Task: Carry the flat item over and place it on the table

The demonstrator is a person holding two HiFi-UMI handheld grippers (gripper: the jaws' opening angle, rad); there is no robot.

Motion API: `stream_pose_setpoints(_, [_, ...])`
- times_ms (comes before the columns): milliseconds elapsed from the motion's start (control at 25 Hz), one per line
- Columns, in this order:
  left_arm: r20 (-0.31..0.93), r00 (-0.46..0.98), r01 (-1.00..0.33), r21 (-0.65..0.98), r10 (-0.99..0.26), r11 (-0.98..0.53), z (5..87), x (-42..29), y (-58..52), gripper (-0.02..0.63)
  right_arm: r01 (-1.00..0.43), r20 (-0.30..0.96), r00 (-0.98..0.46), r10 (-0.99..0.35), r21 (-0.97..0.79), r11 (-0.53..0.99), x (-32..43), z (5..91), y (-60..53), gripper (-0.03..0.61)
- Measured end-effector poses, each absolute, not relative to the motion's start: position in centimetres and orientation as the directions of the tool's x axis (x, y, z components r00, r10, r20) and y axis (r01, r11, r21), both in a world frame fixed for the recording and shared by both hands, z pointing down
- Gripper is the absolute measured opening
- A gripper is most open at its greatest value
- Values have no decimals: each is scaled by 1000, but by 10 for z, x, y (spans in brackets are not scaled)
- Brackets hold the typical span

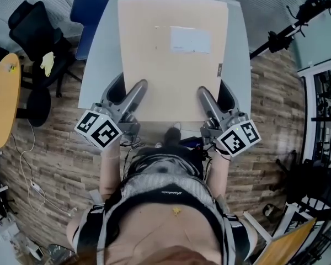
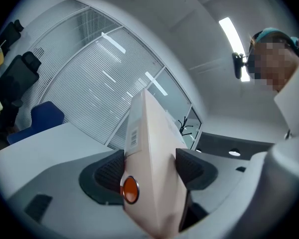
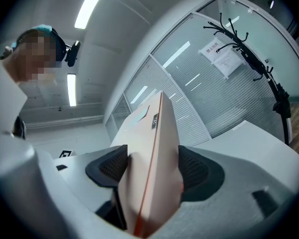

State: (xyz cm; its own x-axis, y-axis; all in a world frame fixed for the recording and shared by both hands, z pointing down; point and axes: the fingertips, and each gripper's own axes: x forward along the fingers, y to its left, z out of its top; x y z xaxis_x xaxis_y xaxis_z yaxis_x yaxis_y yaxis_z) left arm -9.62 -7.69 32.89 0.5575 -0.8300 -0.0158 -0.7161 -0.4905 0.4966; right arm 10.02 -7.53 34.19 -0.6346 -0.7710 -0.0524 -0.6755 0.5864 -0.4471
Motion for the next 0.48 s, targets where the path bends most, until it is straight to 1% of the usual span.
stream_pose_setpoints(320, [-10,532,-731,498,-847,-466,328,-96,-102,308,-660,-49,-655,-754,-449,603,100,341,-106,301])
stream_pose_setpoints(480, [-10,536,-732,491,-844,-471,327,-82,-114,308,-664,-55,-649,-758,-446,600,114,341,-116,299])
